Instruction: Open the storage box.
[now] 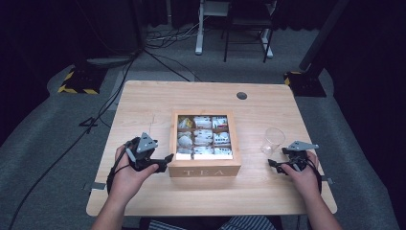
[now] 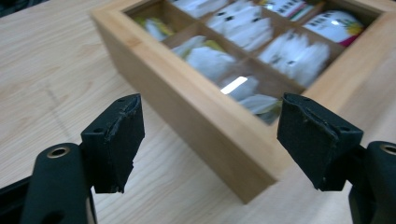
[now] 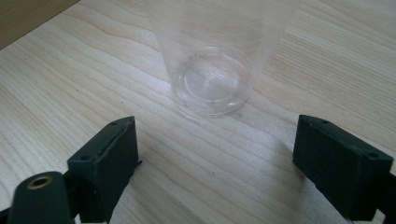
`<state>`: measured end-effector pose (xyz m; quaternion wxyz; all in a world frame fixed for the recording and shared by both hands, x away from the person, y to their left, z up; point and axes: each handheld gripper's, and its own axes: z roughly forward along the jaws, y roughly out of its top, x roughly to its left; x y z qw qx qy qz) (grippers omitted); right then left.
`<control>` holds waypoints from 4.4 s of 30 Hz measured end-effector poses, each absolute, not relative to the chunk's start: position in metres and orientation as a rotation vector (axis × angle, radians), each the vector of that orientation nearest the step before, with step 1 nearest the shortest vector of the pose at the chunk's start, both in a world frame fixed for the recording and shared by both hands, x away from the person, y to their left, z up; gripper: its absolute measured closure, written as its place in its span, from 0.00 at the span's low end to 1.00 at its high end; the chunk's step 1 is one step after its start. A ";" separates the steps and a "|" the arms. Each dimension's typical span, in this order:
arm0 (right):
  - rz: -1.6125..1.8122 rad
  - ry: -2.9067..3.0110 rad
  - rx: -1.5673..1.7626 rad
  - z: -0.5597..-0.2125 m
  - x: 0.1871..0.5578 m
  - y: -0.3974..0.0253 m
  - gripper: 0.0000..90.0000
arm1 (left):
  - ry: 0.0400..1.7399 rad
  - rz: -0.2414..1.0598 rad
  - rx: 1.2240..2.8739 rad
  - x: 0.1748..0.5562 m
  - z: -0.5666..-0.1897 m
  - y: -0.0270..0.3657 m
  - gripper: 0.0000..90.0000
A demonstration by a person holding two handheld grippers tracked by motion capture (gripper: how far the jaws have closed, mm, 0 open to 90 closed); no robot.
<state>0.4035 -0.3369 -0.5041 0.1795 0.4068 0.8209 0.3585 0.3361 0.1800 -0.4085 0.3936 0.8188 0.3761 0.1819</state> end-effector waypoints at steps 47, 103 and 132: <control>1.017 2.327 1.142 -0.504 0.404 -0.338 0.16 | 0.951 0.313 2.354 0.334 -0.422 0.156 0.49; 1.017 2.329 1.134 -0.504 0.402 -0.338 0.16 | 0.828 0.682 2.088 0.336 -0.389 0.153 0.34; 1.005 2.298 1.175 -0.504 0.403 -0.335 0.17 | 0.818 0.712 1.950 0.361 -0.370 0.165 0.57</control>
